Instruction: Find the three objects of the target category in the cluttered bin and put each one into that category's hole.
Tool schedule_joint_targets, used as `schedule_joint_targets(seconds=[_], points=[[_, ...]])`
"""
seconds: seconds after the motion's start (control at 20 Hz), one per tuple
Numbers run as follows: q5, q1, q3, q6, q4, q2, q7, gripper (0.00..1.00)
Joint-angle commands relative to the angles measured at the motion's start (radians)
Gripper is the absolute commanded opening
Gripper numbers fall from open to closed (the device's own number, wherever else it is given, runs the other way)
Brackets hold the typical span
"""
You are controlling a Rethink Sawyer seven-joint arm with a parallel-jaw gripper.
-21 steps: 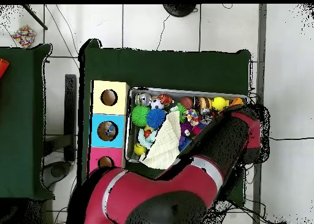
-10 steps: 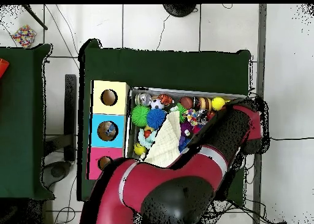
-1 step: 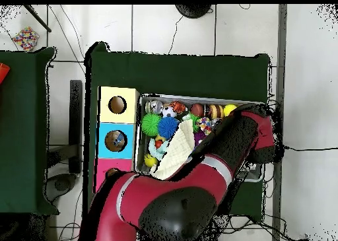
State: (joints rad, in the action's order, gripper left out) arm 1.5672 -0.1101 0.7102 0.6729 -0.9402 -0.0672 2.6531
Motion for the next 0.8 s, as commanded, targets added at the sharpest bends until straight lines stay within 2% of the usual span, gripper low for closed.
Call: schedule_joint_targets(seconds=[0.05,0.25,0.8], points=[[-0.017,0.063,-0.052,-0.001,-0.068,-0.007,0.315,1.0],[-0.009,0.098,-0.018,0.011,-0.086,-0.006,0.369,1.0],[-0.008,0.164,0.039,0.032,-0.122,-0.013,0.446,1.0]])
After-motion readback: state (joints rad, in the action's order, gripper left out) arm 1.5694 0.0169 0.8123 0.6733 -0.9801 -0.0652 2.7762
